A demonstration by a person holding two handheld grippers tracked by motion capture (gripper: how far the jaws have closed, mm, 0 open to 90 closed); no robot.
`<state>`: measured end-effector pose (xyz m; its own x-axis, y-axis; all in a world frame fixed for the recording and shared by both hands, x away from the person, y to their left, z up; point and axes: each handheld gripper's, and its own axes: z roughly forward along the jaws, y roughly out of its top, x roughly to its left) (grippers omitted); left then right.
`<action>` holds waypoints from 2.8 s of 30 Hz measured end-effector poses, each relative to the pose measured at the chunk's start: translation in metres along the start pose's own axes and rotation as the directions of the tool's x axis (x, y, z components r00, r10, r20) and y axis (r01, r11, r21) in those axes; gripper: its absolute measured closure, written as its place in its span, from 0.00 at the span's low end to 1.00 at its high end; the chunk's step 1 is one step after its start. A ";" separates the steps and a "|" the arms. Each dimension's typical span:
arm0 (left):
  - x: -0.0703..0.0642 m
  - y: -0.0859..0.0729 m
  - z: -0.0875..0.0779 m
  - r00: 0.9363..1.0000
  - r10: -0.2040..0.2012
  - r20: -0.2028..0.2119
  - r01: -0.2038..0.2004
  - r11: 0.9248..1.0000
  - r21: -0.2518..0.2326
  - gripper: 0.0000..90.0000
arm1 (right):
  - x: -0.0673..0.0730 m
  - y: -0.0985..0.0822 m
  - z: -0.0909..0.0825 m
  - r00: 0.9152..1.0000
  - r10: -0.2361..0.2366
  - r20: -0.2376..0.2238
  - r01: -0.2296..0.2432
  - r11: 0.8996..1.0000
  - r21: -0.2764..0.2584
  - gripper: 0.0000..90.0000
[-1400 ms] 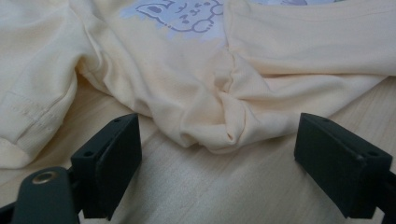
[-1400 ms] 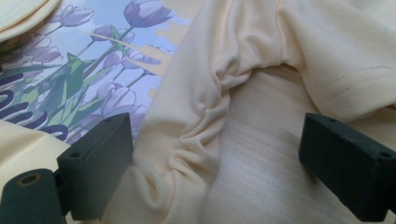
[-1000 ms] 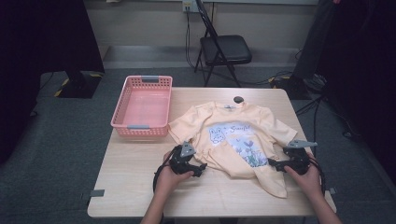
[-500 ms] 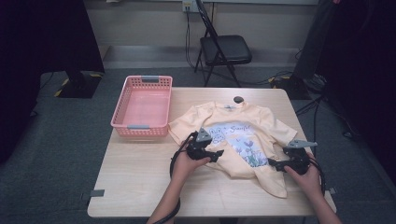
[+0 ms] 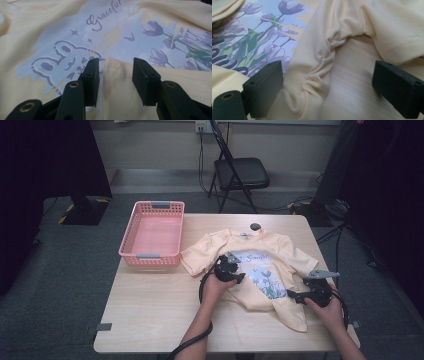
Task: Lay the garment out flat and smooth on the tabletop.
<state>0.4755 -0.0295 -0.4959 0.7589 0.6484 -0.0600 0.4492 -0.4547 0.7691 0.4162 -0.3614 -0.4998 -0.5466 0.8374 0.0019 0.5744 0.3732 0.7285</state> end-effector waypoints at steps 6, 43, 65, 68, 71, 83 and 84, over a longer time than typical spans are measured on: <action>-0.007 0.005 0.000 0.999 0.048 -0.020 -0.047 0.998 0.037 0.89 | 0.000 0.000 0.000 1.000 0.002 0.001 -0.002 1.000 0.000 0.10; -0.044 -0.033 -0.115 0.975 0.111 0.192 -0.083 0.985 -0.149 0.94 | 0.002 0.000 0.000 1.000 0.009 0.007 -0.009 1.000 0.001 0.10; -0.051 -0.062 -0.156 0.969 0.140 0.202 -0.097 0.973 -0.207 0.94 | 0.002 0.000 0.000 1.000 0.009 0.007 -0.009 1.000 0.001 0.10; -0.051 -0.065 -0.159 0.969 0.148 0.200 -0.106 0.973 -0.206 0.94 | 0.002 0.000 0.000 1.000 0.009 0.007 -0.009 1.000 0.001 0.10; -0.050 -0.068 -0.163 0.970 0.141 0.197 -0.099 0.973 -0.207 0.94 | 0.002 0.000 0.000 1.000 0.009 0.007 -0.009 1.000 0.001 0.10; -0.049 -0.082 -0.177 0.972 0.141 0.190 -0.102 0.974 -0.201 0.94 | 0.002 0.000 0.000 1.000 0.008 0.006 -0.008 1.000 0.001 0.10; -0.048 -0.084 -0.178 0.972 0.140 0.188 -0.102 0.975 -0.199 0.94 | 0.002 0.000 0.000 1.000 0.007 0.005 -0.007 1.000 0.001 0.10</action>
<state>0.3171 0.0861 -0.4439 0.8892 0.4522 -0.0703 0.2667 -0.3873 0.8825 0.4152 -0.3603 -0.4998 -0.5392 0.8422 0.0038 0.5790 0.3675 0.7279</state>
